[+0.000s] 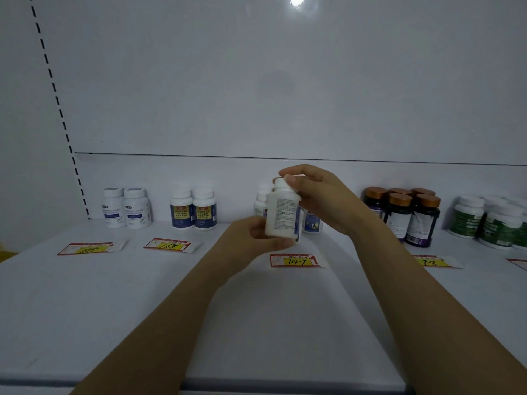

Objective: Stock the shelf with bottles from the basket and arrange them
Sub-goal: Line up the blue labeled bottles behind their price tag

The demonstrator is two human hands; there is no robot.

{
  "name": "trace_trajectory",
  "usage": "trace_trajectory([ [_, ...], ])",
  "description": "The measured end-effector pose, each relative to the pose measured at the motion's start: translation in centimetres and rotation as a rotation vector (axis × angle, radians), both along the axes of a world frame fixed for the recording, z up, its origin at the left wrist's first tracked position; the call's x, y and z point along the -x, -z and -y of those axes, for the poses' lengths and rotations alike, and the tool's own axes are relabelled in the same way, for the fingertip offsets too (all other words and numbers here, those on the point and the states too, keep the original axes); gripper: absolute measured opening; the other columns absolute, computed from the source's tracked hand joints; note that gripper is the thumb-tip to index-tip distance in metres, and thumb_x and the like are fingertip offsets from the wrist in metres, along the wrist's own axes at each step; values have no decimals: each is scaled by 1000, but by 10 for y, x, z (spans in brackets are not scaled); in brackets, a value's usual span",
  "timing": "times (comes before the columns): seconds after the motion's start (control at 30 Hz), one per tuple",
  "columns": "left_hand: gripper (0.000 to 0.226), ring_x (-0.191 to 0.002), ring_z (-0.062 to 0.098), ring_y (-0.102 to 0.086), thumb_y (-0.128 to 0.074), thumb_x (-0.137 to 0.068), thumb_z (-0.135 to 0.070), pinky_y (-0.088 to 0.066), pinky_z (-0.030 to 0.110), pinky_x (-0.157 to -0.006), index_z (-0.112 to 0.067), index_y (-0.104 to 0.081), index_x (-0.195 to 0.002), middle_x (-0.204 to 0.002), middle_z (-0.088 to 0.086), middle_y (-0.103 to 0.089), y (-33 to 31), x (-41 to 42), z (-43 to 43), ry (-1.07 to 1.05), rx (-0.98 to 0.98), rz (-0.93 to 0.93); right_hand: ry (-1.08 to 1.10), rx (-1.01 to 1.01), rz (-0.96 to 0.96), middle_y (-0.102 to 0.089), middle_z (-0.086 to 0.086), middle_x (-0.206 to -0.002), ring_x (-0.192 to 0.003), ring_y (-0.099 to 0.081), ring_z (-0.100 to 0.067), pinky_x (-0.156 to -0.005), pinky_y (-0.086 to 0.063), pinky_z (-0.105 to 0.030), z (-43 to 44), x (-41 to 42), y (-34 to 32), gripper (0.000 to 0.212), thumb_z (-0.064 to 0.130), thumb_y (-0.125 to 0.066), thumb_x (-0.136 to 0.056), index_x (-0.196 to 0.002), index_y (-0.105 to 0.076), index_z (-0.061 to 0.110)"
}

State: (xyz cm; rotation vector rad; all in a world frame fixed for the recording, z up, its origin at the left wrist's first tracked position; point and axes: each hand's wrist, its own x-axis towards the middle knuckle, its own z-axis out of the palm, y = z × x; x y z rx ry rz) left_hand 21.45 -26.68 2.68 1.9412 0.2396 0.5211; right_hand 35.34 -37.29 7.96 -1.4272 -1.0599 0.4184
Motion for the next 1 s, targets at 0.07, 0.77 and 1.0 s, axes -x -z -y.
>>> trace_trajectory([
  [0.07, 37, -85, -6, -63, -77, -75, -21, -48, 6, -66, -26, -60, -107, -101, -10, -67, 0, -1, -1, -46, 16, 51, 2, -15, -11, -65, -9, -115, -100, -64, -20, -83, -53, -29, -2, 3, 1, 21, 29, -55, -94, -109, -63, 17],
  [0.77, 51, -89, 7, -63, -79, -72, -27, -50, 17, -76, -18, -51, -114, -99, -6, -64, -1, -3, -2, -175, -34, 61, 38, -94, -103, -65, -6, -105, -96, -64, -20, -83, -56, -30, -9, 9, 5, 19, 23, -61, -91, -109, -61, 18],
  [1.0, 54, -96, 12, -63, -75, -75, -28, -53, 27, -85, -17, -51, -123, -109, -1, -65, -3, -3, 0, -116, 52, 29, -115, -140, -182, -62, -8, -121, -112, -60, -22, -87, -54, -33, -8, 8, 3, 28, 16, -53, -96, -121, -55, 28],
])
